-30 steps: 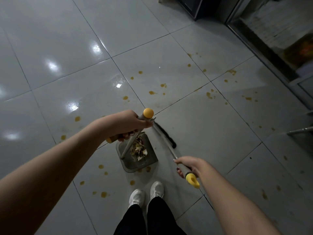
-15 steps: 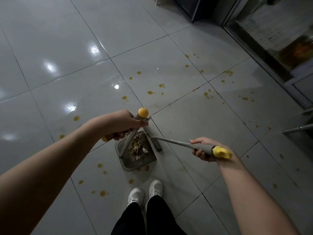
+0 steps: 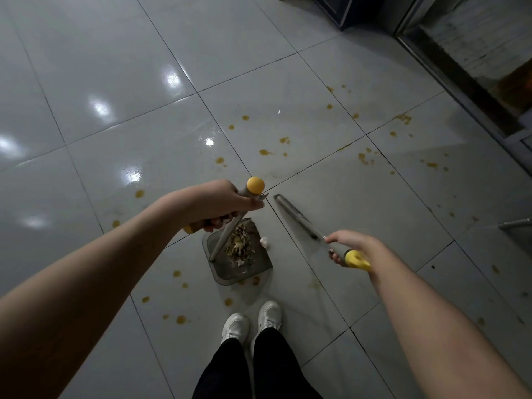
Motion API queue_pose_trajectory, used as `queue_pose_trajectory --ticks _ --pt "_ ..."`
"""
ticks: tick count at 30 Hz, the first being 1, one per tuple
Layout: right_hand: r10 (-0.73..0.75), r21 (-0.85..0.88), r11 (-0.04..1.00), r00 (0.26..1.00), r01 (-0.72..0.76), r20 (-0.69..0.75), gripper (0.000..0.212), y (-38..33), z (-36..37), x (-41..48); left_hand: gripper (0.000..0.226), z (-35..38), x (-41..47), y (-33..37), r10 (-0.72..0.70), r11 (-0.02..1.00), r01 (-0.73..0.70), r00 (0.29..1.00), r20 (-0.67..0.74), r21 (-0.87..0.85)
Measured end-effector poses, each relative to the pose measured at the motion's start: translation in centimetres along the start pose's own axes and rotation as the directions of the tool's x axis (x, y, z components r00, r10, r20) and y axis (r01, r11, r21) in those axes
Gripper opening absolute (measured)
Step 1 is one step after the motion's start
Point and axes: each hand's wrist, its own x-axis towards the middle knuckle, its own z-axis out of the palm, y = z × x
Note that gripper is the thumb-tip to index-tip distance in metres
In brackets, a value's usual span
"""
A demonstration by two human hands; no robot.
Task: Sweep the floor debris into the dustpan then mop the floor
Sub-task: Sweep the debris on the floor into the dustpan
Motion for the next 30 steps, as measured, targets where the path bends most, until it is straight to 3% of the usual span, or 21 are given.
queue_pose_trajectory --ticks 3,6,9,11,20,25,30 --pt "0.022 -0.022 1.000 0.996 -0.020 0.091 0.027 0.7 2.6 -0.4 0.047 0.2 0.1 0.7 0.013 1.000 -0.013 1.000 0.006 0.003" --pt "0.137 -0.050 0.991 0.956 -0.128 0.259 0.032 0.0 2.2 -1.7 0.048 0.5 0.0 1.1 0.015 1.000 -0.015 1.000 0.002 0.005" --pt "0.144 0.124 0.970 0.904 -0.209 0.404 0.035 -1.1 -1.2 -3.4 0.047 0.4 -0.2 1.0 0.009 1.000 -0.009 1.000 0.006 0.013" --pt "0.124 0.166 0.964 0.907 -0.206 0.403 0.033 -1.1 -3.6 -4.4 0.047 0.4 -0.4 0.7 0.007 1.000 -0.007 1.000 0.013 0.018" --pt "0.142 0.013 0.989 0.961 -0.149 0.237 0.038 -0.7 -5.5 -4.8 0.045 0.8 -0.6 0.2 0.018 1.000 -0.018 1.000 0.024 0.014" --pt "0.052 -0.113 0.993 0.996 -0.044 0.069 0.016 0.2 -1.2 -1.8 0.048 0.9 -0.6 0.0 0.007 1.000 -0.007 1.000 0.014 0.009" --pt "0.115 -0.145 0.986 0.973 -0.087 0.201 0.022 0.1 0.8 -1.9 0.048 0.6 -0.6 -0.2 0.004 1.000 -0.004 1.000 0.007 -0.009"
